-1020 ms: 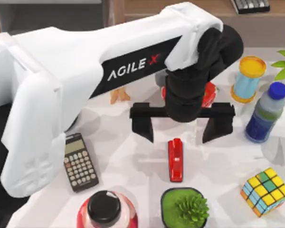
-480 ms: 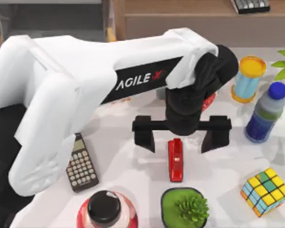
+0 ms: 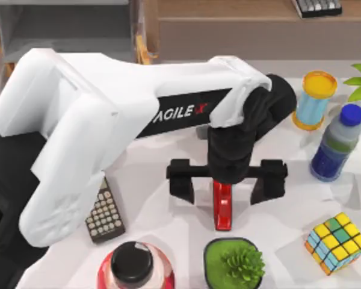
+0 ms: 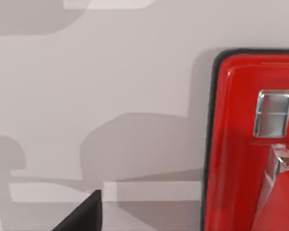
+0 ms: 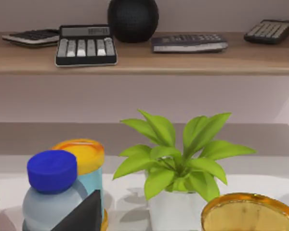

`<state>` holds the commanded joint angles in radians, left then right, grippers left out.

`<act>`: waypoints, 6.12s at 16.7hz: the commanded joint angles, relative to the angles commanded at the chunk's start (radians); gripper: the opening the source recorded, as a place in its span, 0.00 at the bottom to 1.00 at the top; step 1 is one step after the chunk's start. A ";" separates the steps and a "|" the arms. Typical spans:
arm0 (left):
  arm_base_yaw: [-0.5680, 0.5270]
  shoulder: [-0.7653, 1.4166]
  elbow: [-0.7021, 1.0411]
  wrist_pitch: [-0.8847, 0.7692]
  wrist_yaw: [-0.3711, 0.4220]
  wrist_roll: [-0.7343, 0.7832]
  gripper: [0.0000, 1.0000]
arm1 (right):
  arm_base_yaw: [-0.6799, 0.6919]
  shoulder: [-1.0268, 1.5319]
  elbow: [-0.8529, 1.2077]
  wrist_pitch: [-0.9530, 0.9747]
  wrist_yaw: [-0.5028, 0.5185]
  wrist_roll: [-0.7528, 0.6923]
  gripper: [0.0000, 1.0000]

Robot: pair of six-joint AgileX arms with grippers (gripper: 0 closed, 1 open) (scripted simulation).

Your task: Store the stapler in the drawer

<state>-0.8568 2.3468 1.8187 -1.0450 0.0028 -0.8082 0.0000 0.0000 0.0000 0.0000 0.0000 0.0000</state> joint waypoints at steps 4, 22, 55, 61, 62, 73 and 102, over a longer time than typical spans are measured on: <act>0.000 0.000 0.000 0.000 0.000 0.000 0.62 | 0.000 0.000 0.000 0.000 0.000 0.000 1.00; 0.002 -0.002 0.004 -0.004 0.000 0.001 0.00 | 0.000 0.000 0.000 0.000 0.000 0.000 1.00; 0.745 -0.092 0.889 -0.564 0.030 0.976 0.00 | 0.000 0.000 0.000 0.000 0.000 0.000 1.00; 1.062 0.156 1.026 -0.634 -0.004 1.119 0.00 | 0.000 0.000 0.000 0.000 0.000 0.000 1.00; 1.097 0.199 1.044 -0.633 -0.003 1.130 0.00 | 0.000 0.000 0.000 0.000 0.000 0.000 1.00; 1.188 0.450 1.083 -0.633 0.009 1.167 0.00 | 0.000 0.000 0.000 0.000 0.000 0.000 1.00; 1.188 0.361 0.866 -0.503 0.007 1.167 0.53 | 0.000 0.000 0.000 0.000 0.000 0.000 1.00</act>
<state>0.3312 2.7083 2.6843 -1.5485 0.0101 0.3587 0.0000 0.0000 0.0000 0.0000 0.0000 0.0000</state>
